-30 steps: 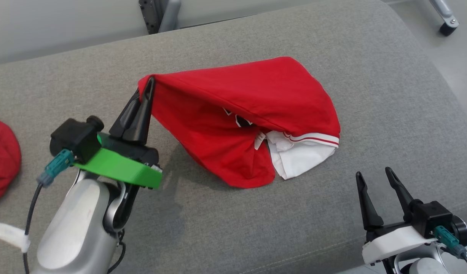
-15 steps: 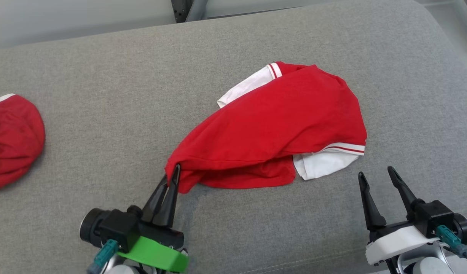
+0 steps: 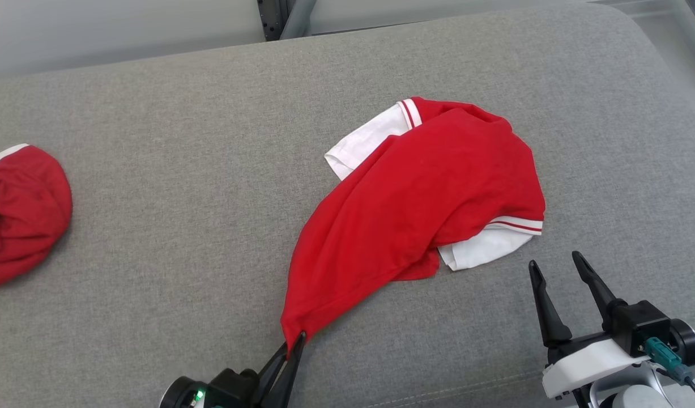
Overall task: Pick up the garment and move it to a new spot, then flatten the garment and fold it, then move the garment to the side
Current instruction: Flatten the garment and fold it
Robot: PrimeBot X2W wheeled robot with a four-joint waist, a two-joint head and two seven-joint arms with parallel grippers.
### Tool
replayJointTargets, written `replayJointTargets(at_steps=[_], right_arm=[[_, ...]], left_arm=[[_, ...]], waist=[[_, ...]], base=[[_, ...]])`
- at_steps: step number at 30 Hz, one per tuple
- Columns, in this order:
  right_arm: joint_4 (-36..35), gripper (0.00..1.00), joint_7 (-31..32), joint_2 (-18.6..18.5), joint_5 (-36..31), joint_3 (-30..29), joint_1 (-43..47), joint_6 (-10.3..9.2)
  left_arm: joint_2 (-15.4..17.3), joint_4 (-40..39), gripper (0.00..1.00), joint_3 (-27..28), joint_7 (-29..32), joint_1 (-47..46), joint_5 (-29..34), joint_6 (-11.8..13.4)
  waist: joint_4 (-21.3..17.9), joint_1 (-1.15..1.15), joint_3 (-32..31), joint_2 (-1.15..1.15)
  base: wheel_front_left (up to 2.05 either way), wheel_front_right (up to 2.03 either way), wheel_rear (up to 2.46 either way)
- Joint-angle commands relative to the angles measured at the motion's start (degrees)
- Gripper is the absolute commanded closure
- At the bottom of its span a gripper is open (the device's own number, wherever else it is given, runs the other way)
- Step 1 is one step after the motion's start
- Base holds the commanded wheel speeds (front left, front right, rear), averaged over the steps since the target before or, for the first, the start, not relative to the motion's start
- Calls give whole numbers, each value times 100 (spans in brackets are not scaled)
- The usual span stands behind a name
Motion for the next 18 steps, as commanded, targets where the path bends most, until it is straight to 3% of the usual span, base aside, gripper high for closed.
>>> replayJointTargets(at_steps=[1, 3, 6, 8, 10, 14, 18], right_arm=[[7, 0, -18, -13, -3, 6, 47, -2], [14, 0, -18, -11, -4, 11, 41, -2], [7, 0, -18, -13, 5, 22, 18, -2], [-1, 0, -18, 7, 12, 14, 3, -2], [-7, 0, -18, 28, 15, 15, 22, -2], [-23, 0, -18, 100, 28, -2, 64, -2], [-75, 0, -18, 174, 16, -15, 60, -2]], left_arm=[[58, 35, 97, 11, -1, -8, -3, 13], [73, 240, 67, -27, -1, -64, -14, 12], [114, 528, 50, -116, -1, -130, -102, 12], [156, 705, 20, -155, -1, -165, -234, 12], [190, 832, 0, -124, -1, -179, -390, 12], [274, 934, 0, 360, -1, -106, -660, 12], [370, 878, 0, 968, -1, 10, -453, 14]], waist=[[-8, 0, -7, 0], [-28, 0, -18, 0], [-75, 0, -33, 0], [-108, 0, -41, 0], [-140, 0, -54, 0], [-241, 0, -61, 0], [-357, 0, -47, 0]], base=[[0, 0, 0], [0, 0, 0], [0, 0, 0], [0, 0, 0], [0, 0, 0], [0, 0, 0], [0, 0, 0]])
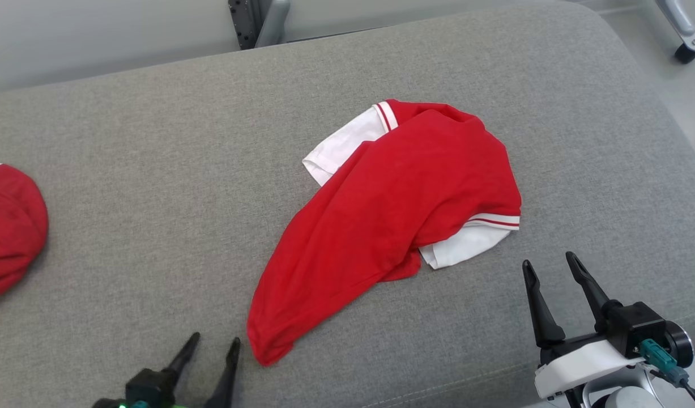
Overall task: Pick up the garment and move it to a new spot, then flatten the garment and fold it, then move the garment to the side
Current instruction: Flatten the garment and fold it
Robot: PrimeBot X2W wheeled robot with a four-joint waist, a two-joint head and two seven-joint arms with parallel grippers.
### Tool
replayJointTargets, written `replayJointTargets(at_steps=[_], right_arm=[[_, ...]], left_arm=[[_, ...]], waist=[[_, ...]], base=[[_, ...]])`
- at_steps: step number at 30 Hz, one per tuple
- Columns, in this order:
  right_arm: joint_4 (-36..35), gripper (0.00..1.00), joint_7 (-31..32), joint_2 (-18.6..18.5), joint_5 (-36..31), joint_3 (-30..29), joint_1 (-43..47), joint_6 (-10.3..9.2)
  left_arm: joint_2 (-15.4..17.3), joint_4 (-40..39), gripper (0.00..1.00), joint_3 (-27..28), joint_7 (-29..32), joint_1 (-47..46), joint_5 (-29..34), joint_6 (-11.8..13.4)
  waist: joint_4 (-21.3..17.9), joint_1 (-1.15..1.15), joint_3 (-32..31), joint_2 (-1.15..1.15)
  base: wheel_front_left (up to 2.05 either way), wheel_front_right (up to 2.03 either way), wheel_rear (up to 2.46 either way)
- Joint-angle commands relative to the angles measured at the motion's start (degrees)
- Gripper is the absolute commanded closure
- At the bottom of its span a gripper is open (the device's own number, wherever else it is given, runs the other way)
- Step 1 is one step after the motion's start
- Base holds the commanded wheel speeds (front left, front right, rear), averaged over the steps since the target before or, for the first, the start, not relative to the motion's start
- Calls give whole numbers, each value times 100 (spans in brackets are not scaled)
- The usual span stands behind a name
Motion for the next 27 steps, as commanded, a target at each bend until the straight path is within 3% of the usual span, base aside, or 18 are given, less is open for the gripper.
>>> replayJointTargets(at_steps=[1, 5, 8, 13, 19, 27], right_arm=[[-26, 0, -18, 9, 14, -21, 23, -2], [-65, 0, -18, 42, 23, -19, 5, -2], [-91, 0, -18, 68, -1, 2, -18, -2], [-111, 0, -18, 99, 29, 45, -118, -2], [-106, 0, -18, 164, 72, 100, -224, -2], [-123, 0, -18, 291, 130, 94, -247, -2]], left_arm=[[57, -139, 0, 288, -1, 15, 196, 25], [-101, -563, 0, 646, -1, -156, 541, 26], [-268, -1006, 0, 424, -1, -416, 770, 19], [-395, -1302, 0, -1059, 0, -1077, 836, 15], [-475, -555, 0, -2868, 239, -2139, 432, 14], [-636, 870, 0, -3562, 583, -3026, 173, 14]], waist=[[-85, 0, 11, 0], [-212, 0, 12, 0], [-350, 0, 14, 0], [-667, 0, 76, 0], [-1166, 0, 236, 0], [-1744, 0, 461, 0]], base=[[0, 0, 0], [0, 0, 0], [0, 0, 0], [0, 0, 0], [0, 0, 0], [0, 0, 0]])
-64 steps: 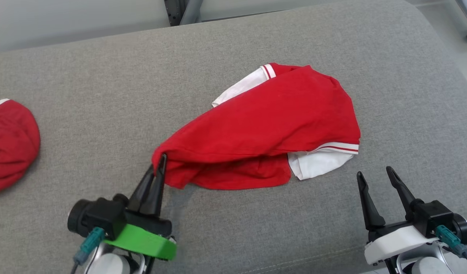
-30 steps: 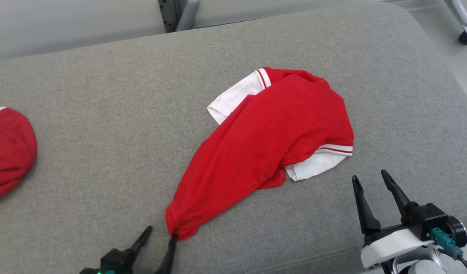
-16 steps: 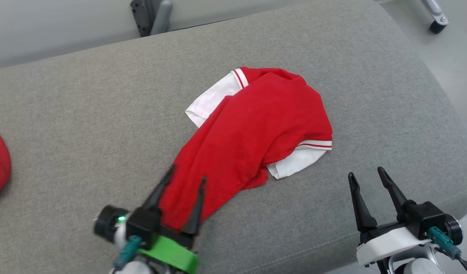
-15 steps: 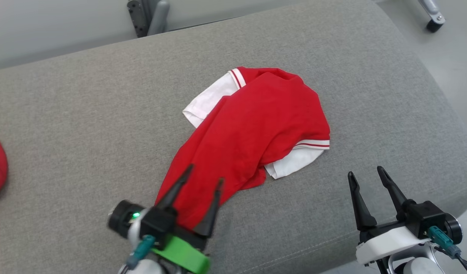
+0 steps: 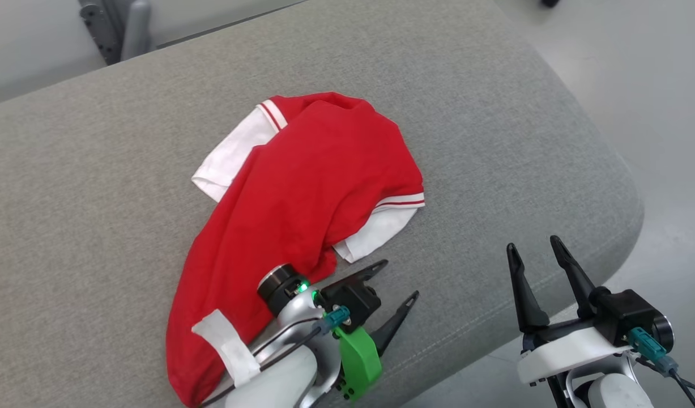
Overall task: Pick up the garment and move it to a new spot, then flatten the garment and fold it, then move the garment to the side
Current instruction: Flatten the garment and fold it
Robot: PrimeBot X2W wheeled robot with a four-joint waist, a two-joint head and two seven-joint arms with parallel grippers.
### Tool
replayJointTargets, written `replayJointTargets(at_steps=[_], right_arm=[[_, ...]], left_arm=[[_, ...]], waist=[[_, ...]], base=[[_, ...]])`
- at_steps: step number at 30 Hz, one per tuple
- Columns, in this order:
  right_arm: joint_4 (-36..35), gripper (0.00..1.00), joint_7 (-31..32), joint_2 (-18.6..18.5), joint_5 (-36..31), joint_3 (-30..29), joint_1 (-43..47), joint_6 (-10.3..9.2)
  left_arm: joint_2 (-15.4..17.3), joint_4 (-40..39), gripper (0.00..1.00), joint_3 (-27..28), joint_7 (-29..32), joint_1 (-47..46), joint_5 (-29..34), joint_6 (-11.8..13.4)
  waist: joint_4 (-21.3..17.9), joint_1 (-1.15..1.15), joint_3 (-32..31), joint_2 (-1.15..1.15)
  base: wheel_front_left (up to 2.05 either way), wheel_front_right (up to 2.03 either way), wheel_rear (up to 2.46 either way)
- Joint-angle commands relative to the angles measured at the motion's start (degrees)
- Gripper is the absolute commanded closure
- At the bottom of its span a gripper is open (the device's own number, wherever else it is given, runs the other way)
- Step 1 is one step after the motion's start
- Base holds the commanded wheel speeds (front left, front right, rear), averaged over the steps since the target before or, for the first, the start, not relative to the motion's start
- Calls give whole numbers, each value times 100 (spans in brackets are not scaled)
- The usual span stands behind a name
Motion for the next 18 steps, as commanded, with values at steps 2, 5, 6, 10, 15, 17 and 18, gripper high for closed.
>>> replayJointTargets(at_steps=[2, 5, 6, 10, 15, 17, 18], right_arm=[[-5, 0, -18, 40, 71, -37, 0, -2], [-3, 0, -18, 63, 90, -46, 32, -2], [2, 0, -18, 64, 100, -47, 40, -2], [17, 0, -18, 66, 199, -41, 14, -2], [25, 0, -18, 68, 249, -42, -56, -2], [31, 0, -18, 67, 248, -39, -80, -2], [34, 0, -18, 68, 243, -40, -79, -2]], left_arm=[[-41, 299, 0, 15, 51, -196, 2, 59], [-95, 695, 0, 31, 137, -401, 44, 205], [-113, 816, 0, 15, 171, -473, 86, 264], [-176, 1134, 0, 30, 224, -712, 158, 544], [-198, 1487, 0, 10, 452, -872, 147, 791], [-210, 1601, 4, -15, 503, -943, 182, 888], [-216, 1643, 11, -21, 496, -952, 186, 944]], waist=[[-408, 0, 242, 0], [-491, 0, 297, 0], [-504, 0, 308, 0], [-516, 0, 320, 0], [-467, 0, 283, 0], [-447, 0, 267, 0], [-439, 0, 255, 0]], base=[[0, 0, 0], [0, 0, 0], [0, 0, 0], [0, 0, 0], [0, 0, 0], [0, 0, 0], [0, 0, 0]])
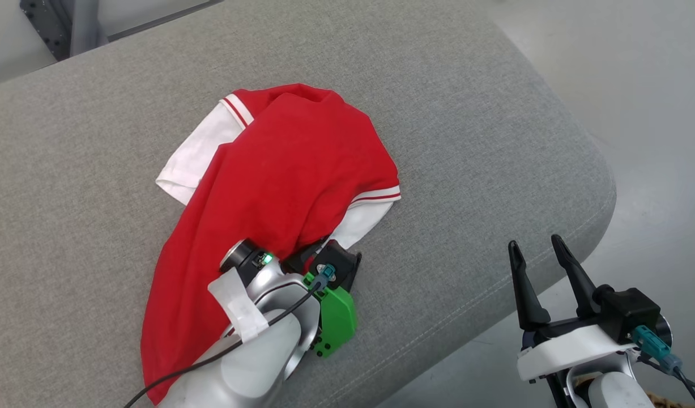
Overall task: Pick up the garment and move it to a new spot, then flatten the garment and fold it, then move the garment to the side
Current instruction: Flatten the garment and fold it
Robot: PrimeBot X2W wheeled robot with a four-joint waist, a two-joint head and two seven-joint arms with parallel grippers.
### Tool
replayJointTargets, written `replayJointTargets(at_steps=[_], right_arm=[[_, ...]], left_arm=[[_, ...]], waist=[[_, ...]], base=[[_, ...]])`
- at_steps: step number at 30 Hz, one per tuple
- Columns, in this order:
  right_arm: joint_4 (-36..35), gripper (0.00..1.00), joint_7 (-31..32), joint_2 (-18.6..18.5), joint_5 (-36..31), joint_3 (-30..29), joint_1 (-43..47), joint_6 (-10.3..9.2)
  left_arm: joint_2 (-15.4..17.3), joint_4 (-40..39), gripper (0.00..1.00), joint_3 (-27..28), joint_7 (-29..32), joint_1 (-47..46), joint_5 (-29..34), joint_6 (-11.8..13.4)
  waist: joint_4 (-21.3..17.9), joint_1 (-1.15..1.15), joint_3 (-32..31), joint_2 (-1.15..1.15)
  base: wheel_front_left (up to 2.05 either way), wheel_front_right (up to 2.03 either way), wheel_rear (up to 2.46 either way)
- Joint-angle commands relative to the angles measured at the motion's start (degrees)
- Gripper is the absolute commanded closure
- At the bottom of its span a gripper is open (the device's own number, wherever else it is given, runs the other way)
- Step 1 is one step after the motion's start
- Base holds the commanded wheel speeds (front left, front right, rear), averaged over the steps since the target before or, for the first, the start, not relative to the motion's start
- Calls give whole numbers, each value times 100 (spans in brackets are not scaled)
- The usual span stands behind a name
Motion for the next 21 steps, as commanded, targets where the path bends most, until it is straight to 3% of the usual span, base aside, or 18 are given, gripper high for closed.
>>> replayJointTargets(at_steps=[1, 2, 4, 5, 10, 21], right_arm=[[8, 0, -18, 2, 4, -4, -53, -2], [3, 0, -18, 3, 2, -7, -53, -2], [-2, 0, -18, 2, -8, -11, -48, -2], [-1, 0, -18, 3, -12, -11, -46, -2], [15, 0, -18, 3, -8, 5, -64, -2], [22, 0, -18, 3, -17, -11, -55, -2]], left_arm=[[10, 49, 24, 3, 2, -97, 12, 70], [3, 75, 44, -11, 2, -105, -1, 106], [-5, 126, 71, -35, 22, -149, -44, 157], [-7, 165, 100, -62, 47, -169, -53, 166], [-14, 211, 100, -142, 85, -194, -214, 105], [-19, -778, 100, -186, 101, -282, -1273, 48]], waist=[[23, 0, -20, 0], [34, 0, -25, 0], [56, 0, -34, 0], [64, 0, -37, 0], [81, 0, -41, 0], [96, 0, -69, 0]], base=[[0, 0, 0], [0, 0, 0], [0, 0, 0], [0, 0, 0], [0, 0, 0], [0, 0, 0]])
